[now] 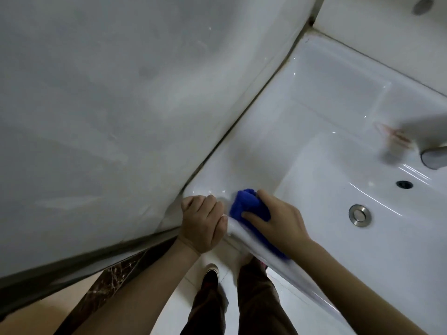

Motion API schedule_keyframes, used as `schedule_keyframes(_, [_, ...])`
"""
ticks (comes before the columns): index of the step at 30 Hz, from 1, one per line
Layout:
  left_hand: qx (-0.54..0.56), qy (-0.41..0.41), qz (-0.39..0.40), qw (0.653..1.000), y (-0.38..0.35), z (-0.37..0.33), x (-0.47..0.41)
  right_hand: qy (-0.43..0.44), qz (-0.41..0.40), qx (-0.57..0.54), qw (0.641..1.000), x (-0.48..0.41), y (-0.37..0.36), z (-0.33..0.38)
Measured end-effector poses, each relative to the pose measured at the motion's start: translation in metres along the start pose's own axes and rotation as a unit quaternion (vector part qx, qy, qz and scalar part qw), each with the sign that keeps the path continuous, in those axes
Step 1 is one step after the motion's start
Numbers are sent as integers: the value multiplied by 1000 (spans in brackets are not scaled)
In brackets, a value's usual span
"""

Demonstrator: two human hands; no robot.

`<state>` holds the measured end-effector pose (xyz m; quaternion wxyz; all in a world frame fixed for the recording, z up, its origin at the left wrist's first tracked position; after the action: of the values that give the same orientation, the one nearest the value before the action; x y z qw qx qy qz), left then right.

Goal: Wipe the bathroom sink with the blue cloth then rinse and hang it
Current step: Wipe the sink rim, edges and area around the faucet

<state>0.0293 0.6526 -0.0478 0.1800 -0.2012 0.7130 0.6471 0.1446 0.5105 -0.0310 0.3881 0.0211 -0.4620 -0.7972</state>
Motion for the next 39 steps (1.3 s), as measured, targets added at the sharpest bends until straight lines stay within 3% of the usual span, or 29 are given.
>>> schedule_keyframes(4, [9, -2, -1, 1000, -2, 0, 0, 30, -19, -50, 998, -44, -19, 55])
schedule_keyframes(11, [41, 21, 42, 998, 3, 1, -1, 3, -43, -18, 999, -3, -6, 8])
schedule_keyframes(17, [150, 12, 90, 985, 23, 22, 14, 50, -20, -18, 998, -45, -23, 54])
schedule_keyframes(23, [172, -14, 92, 981, 35, 28, 15, -120, -164, -123, 971, -71, -1, 41])
schedule_keyframes(29, [172, -28, 107, 979, 36, 30, 18, 32, -40, 23, 998, -23, -14, 44])
schedule_keyframes(31, [177, -27, 98, 979, 37, 30, 17, 22, -62, 29, 997, -38, -1, 35])
schedule_keyframes(34, [185, -11, 84, 979, 37, 28, 16, -85, -151, -1, 985, -73, 10, 34])
schedule_keyframes(36, [191, 0, 86, 978, 37, 26, 15, -89, -156, -27, 983, -66, 0, 42])
schedule_keyframes(39, [185, 8, 96, 978, 38, 25, 15, 49, -67, 19, 996, -23, -13, 47])
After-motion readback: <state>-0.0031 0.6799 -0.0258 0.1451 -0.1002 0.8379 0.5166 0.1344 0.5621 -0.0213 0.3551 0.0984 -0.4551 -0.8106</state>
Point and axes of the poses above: each hand's wrist, its own x-axis away from the middle knuckle, its own y-axis out of the back of the hand, z = x × y, the point moved 4 cm from there along -x, towards the middle knuckle, and after that the axes turned 9 degrees about -y, right-handed, at the moved point
